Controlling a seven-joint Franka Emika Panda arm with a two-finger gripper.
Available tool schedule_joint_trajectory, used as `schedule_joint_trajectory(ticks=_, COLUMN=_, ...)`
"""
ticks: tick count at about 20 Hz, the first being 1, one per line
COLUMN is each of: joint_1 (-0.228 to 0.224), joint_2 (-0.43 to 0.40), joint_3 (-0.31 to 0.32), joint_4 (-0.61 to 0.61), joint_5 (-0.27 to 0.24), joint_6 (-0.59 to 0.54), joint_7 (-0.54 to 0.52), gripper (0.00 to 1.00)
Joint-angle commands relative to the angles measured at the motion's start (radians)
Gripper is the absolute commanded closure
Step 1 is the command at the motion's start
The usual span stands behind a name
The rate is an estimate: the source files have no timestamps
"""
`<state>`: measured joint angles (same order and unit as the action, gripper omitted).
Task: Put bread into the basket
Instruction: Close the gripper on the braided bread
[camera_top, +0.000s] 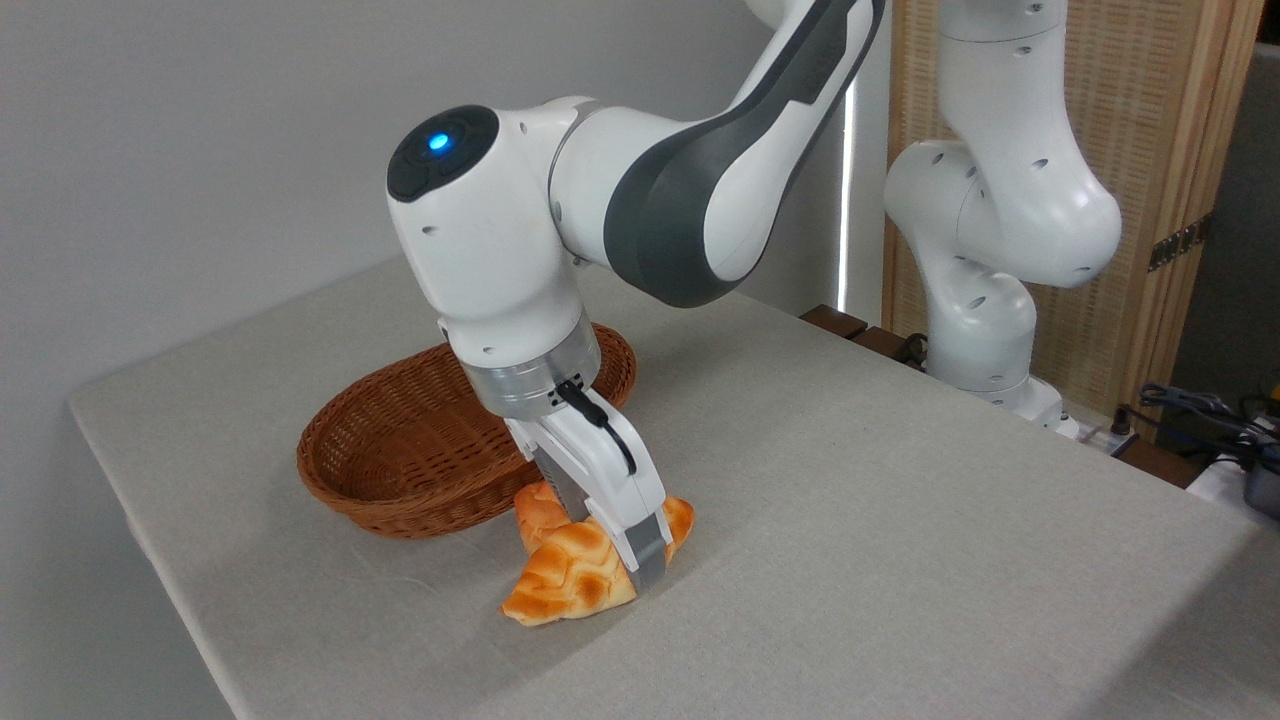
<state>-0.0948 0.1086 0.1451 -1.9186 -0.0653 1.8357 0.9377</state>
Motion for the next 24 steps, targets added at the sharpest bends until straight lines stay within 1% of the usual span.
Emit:
schedule_joint_trajectory(ticks=1, joint_1=-0.009, joint_2=0.026, joint_3=0.005, joint_4=0.003, joint_5=0.01, joint_6=0.016, joint_7=0.015, gripper=0.0)
schedule_joint_trajectory(ticks=5, joint_1=-0.011, joint_2=0.032, joint_3=0.002, joint_4=0.003, joint_5=0.01, joint_6=0.025, joint_7=0.016, gripper=0.01)
schedule_joint_trajectory(ticks=6, joint_1=-0.011, joint_2=0.034, joint_3=0.002, joint_4=0.003, joint_5=0.01, joint_6=0.027, joint_7=0.016, gripper=0.13)
schedule_joint_trajectory(ticks=7, joint_1=-0.011, joint_2=0.034, joint_3=0.002, joint_4=0.004, joint_5=0.009, joint_6=0.027, joint_7=0.016, gripper=0.22)
schedule_joint_trajectory(ticks=8, joint_1=-0.01, joint_2=0.034, joint_3=0.002, joint_4=0.006, joint_5=0.002, joint_6=0.027, joint_7=0.016, gripper=0.42)
schedule_joint_trajectory(ticks=10, joint_1=-0.009, joint_2=0.032, joint_3=0.002, joint_4=0.007, joint_5=-0.001, joint_6=0.027, joint_7=0.016, gripper=0.58)
schedule_joint_trajectory(ticks=12, joint_1=-0.008, joint_2=0.032, joint_3=0.002, joint_4=0.007, joint_5=-0.001, joint_6=0.027, joint_7=0.016, gripper=0.61)
schedule_joint_trajectory(ticks=22, joint_1=-0.006, joint_2=0.031, joint_3=0.002, joint_4=0.012, joint_5=-0.001, joint_6=0.025, joint_7=0.016, gripper=0.6)
schedule_joint_trajectory(ticks=24, joint_1=-0.006, joint_2=0.025, joint_3=0.004, joint_4=0.03, joint_5=-0.001, joint_6=0.022, joint_7=0.016, gripper=0.59)
